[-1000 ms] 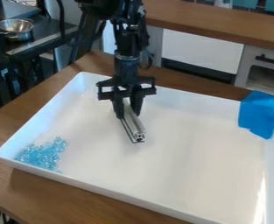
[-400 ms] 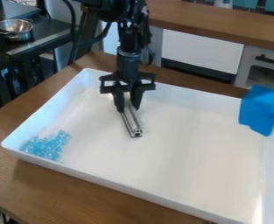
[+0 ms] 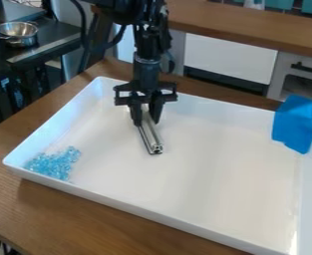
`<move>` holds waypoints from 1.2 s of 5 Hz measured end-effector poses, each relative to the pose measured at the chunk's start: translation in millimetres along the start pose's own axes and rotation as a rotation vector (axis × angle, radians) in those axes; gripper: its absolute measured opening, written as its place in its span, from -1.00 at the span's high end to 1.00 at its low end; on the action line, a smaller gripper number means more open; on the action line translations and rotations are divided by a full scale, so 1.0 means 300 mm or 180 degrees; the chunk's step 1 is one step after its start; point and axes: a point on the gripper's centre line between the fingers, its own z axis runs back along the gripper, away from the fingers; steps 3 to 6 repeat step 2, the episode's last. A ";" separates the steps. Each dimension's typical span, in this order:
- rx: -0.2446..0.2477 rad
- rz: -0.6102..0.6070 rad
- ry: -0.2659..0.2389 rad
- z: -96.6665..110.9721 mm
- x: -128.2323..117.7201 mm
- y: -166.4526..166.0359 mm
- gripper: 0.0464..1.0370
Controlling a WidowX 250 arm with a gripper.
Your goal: Sweep into pile
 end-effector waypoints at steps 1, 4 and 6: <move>0.0107 -0.0155 -0.0033 0.049 -0.040 0.004 -0.39; -0.0024 -0.0239 -0.0136 0.138 -0.073 -0.014 -0.90; -0.0024 -0.0239 -0.0136 0.138 -0.073 -0.014 -0.90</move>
